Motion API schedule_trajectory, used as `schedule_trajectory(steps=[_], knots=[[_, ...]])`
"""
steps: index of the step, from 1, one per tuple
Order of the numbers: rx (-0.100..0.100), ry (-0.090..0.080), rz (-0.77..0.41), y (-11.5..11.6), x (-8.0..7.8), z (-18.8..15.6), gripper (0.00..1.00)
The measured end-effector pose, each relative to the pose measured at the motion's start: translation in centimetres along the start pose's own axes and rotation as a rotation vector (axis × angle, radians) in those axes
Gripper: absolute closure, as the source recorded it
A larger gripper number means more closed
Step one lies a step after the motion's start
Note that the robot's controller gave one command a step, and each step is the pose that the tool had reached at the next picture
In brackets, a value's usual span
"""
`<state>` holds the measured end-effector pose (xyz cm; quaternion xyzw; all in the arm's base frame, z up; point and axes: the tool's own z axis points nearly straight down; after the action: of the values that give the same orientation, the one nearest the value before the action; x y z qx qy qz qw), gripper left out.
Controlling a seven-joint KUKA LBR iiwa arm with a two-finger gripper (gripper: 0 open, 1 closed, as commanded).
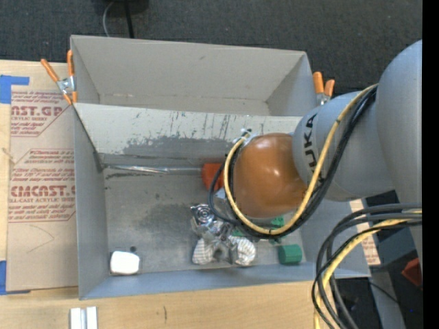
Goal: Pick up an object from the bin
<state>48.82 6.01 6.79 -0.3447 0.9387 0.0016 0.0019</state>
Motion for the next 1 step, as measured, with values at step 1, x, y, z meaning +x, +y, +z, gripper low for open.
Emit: schedule_trajectory(steps=[1], knots=[[-0.002, 0.002, 0.005, 0.05, 0.09, -1.97, 1.00]])
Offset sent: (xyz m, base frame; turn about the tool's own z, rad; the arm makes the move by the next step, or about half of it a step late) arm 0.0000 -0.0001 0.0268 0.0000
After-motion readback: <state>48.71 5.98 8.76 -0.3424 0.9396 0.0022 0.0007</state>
